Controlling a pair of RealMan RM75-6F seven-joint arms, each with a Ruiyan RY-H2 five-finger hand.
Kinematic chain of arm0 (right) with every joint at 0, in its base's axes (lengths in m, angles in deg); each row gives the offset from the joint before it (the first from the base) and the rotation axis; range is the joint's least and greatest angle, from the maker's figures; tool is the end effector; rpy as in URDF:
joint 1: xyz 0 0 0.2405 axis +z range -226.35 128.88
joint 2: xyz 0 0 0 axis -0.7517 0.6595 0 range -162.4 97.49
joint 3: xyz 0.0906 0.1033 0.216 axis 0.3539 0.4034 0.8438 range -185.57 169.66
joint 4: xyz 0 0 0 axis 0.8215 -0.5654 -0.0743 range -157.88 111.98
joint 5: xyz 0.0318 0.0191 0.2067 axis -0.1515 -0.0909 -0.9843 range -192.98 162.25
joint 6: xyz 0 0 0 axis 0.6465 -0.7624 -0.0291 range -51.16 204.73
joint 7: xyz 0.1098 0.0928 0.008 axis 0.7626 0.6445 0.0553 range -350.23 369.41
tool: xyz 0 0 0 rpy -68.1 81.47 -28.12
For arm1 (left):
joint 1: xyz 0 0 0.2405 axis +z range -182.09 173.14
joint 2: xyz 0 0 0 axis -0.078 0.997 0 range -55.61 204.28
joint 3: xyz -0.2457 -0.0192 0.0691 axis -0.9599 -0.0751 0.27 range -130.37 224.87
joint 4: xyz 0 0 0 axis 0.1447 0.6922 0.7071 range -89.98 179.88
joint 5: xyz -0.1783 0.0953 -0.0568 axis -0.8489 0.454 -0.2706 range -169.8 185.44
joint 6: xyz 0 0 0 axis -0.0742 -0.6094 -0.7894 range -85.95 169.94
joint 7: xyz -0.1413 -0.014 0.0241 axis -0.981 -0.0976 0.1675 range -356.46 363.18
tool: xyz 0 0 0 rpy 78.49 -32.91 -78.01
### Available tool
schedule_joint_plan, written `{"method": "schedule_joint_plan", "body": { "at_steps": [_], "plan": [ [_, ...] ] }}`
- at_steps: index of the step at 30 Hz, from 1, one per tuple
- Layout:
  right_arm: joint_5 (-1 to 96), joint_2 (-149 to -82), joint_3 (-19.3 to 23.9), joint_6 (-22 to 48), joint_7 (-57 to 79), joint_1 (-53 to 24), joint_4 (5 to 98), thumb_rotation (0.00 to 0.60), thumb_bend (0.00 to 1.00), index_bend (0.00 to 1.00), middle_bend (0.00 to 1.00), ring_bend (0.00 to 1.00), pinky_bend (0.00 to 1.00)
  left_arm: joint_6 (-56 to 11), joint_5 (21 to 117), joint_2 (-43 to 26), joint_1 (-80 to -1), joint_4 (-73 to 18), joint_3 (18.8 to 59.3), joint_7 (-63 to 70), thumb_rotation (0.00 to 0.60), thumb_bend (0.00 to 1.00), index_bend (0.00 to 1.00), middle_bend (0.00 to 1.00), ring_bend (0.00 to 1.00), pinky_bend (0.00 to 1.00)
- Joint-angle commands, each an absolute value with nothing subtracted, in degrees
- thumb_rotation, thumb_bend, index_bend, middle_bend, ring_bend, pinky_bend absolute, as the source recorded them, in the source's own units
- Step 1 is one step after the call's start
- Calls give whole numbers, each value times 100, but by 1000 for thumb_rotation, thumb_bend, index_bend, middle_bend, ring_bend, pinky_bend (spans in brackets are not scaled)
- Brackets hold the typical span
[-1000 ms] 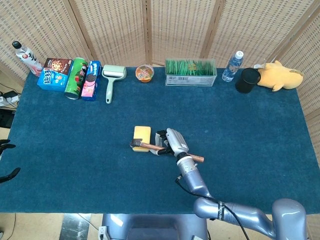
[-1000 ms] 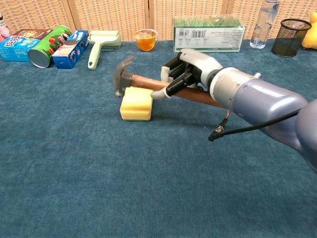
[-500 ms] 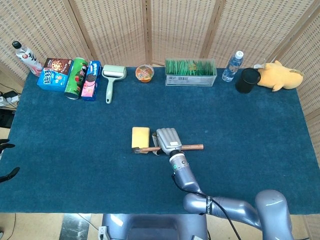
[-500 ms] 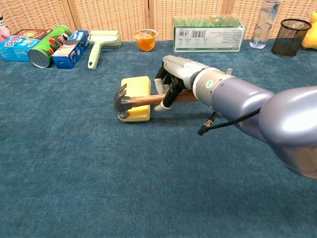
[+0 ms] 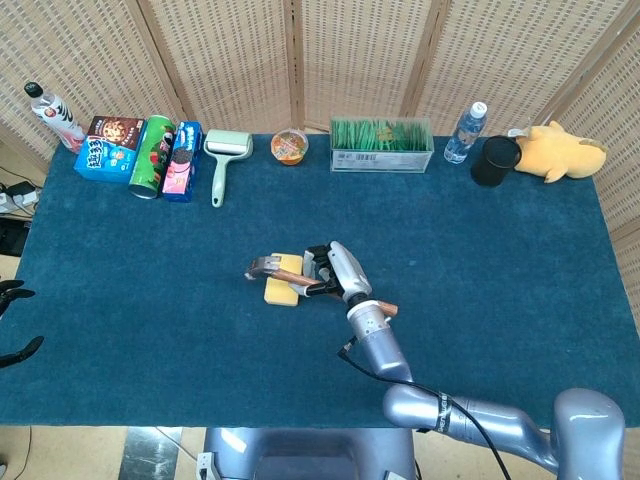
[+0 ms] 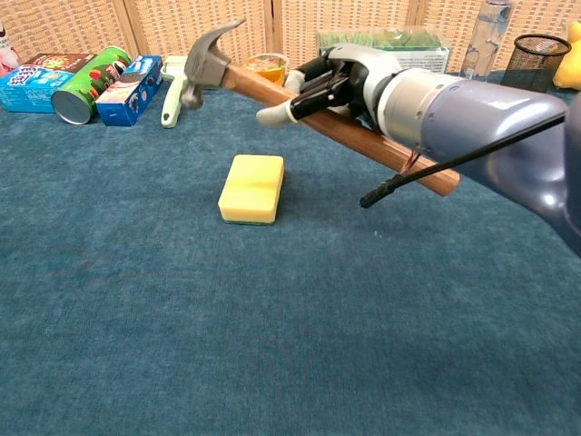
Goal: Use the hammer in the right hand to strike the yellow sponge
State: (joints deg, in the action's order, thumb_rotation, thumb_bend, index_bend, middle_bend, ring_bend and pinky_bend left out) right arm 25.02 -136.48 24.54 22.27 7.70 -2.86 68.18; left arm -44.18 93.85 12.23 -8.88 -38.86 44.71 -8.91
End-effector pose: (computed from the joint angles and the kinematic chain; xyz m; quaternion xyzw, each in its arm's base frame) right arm -0.0343 -0.3552 -0.0438 0.4451 -0.6932 0.5255 0.2123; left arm -0.3417 0.1797 0.1897 -0.5786 -0.3924 -0.4031 0.5906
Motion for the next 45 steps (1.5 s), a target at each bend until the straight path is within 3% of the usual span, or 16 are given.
{"method": "schedule_joint_plan", "body": {
  "at_steps": [1,8,22,26,30,34,45],
  "plan": [
    [2614,-13584,2470,2293,1050,-395,6847,600,244,916,1000,1000,1000,-4410,9385,1227,-889,-3899,4473,-878,600,235,279,210,106,144],
    [2647,-13637,2111,2103,422,-114,6305,600,250,917,1000,1000,1000,-4323,9359,1216,-919,-3905,4474,-860,600,235,279,210,106,144],
    [1359,-13978,1335,1540,-2617,876,5259,600,259,918,1000,1000,1000,-4262,9265,1201,-911,-3814,4455,-895,600,235,279,210,106,144],
    [1433,-13931,1543,1431,-2374,803,5549,600,259,920,1000,1000,1000,-4273,9276,1206,-911,-3813,4451,-899,600,235,279,210,106,136],
    [1485,-13464,2032,1834,-1304,390,6499,600,258,922,1000,1000,1000,-4265,9314,1194,-929,-3828,4456,-894,600,236,279,210,105,134],
    [1593,-13130,2115,2044,-826,141,6910,600,258,922,1000,1000,1000,-4252,9351,1180,-944,-3862,4472,-873,600,235,279,210,106,134],
    [2404,-12482,1484,2284,-337,-348,6981,600,257,923,1000,1000,1000,-4337,9448,1260,-932,-4111,4497,-673,600,235,279,210,106,134]
  ]
}}
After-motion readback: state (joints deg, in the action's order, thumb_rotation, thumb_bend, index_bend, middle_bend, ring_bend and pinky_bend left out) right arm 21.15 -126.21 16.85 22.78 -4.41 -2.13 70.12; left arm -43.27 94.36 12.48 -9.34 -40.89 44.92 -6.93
